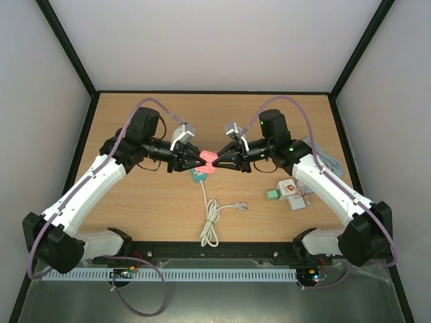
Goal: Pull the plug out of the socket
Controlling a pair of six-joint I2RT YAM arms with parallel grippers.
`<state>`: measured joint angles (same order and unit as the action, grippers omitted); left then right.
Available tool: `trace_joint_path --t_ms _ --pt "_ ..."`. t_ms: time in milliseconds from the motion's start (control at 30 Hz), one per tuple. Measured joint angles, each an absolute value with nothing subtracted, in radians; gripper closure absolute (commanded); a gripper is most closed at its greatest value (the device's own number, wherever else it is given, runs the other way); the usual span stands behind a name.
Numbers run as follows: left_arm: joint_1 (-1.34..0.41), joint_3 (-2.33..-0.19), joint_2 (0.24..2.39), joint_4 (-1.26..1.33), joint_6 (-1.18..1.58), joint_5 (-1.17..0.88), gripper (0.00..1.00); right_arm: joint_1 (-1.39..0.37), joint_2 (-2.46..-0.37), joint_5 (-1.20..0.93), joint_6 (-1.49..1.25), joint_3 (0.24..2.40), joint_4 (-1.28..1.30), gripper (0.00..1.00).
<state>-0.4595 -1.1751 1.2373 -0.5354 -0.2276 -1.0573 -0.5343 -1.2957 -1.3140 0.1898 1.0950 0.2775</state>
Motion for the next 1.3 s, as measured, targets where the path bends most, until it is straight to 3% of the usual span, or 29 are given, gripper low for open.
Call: trace_joint_path --t_ms 133,333,433,533,700,967,1300 --pt "-0.475 -1.162 1.237 -0.495 -0.192 -1.034 0.76 -0.532 -1.299 -1.312 0.159 1.087 0.253 0.98" --pt "-0.495 -1.158 1.237 -0.471 -0.173 -0.995 0.93 -0.528 -1.305 -1.313 0.118 1.078 0.218 0.95" --pt "-0.485 -1.158 1.237 -0.47 -0.173 -0.991 0.95 -0.527 -1.305 -1.31 0.109 1.075 0.209 0.8" --pt "-0.474 -1.156 1.237 -0.464 -0.171 -0.987 0.96 -0.529 -1.305 -1.288 0.093 1.074 0.195 0.51" --pt "-0.398 -1.142 1.237 -0.455 -0.164 -0.969 0.96 -0.527 -1.305 -1.228 0.084 1.074 0.173 0.31" --pt "-0.11 -1.145 1.279 -0.456 -0.181 -0.95 0.93 -0.505 -1.303 -1.134 0.084 1.073 0.172 0.16" --pt "0.238 -1.297 1.646 -0.447 -0.175 -0.889 0.93 -0.498 -1.296 -1.007 0.147 1.027 0.183 0.12"
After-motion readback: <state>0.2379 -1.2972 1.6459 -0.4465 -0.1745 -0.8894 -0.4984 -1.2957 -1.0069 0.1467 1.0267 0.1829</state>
